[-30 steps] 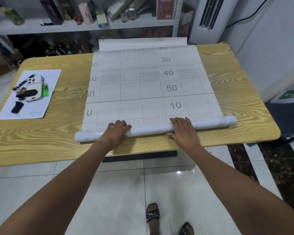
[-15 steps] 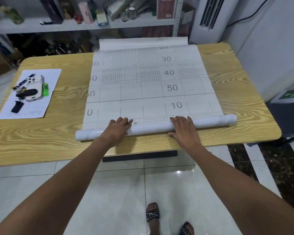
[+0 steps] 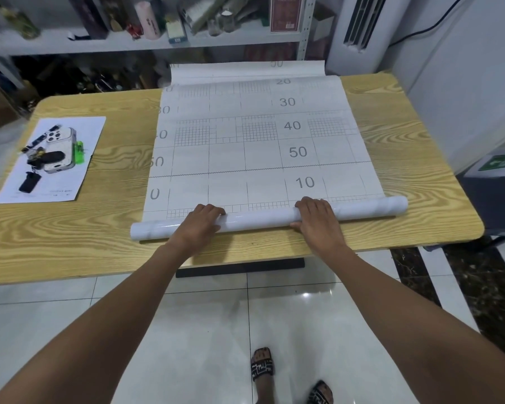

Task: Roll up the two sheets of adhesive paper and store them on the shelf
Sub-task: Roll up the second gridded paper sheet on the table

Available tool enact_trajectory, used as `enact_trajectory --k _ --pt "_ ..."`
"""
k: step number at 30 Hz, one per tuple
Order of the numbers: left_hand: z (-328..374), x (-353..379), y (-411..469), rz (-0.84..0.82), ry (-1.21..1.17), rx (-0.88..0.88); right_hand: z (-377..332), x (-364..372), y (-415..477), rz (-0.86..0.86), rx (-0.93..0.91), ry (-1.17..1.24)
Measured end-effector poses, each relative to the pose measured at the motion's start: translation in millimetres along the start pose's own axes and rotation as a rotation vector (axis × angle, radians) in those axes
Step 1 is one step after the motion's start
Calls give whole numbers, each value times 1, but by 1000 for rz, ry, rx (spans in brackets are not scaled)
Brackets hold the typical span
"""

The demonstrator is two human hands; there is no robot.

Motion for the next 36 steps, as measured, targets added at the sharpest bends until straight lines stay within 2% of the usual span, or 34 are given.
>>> enact_trajectory --k 6,11,15,24,29,36 --pt "-2 1 -6 15 -128 -48 0 0 -2 -19 -1 -2" --pt "-8 7 -9 -12 -201 -118 0 -1 -3 -154 6 179" --pt "-9 9 -9 -50 -180 -121 2 -6 -5 -169 35 296" --pt "-7 10 -8 -67 -108 -127 4 -5 -5 -170 27 272" --pt "-6 9 -11 -154 -161 -113 9 -3 -6 -200 6 219" --pt "-6 9 -8 -179 -221 -131 11 -5 -10 -228 -11 232"
Point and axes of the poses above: each hand's wrist, its own y-axis towards the middle knuckle, its own x-axis out of the palm, z = x × y, the point moved 6 cm from there along y, towards the middle knuckle, and after that the axes turned 1 degree about z, right-handed, at the moved point
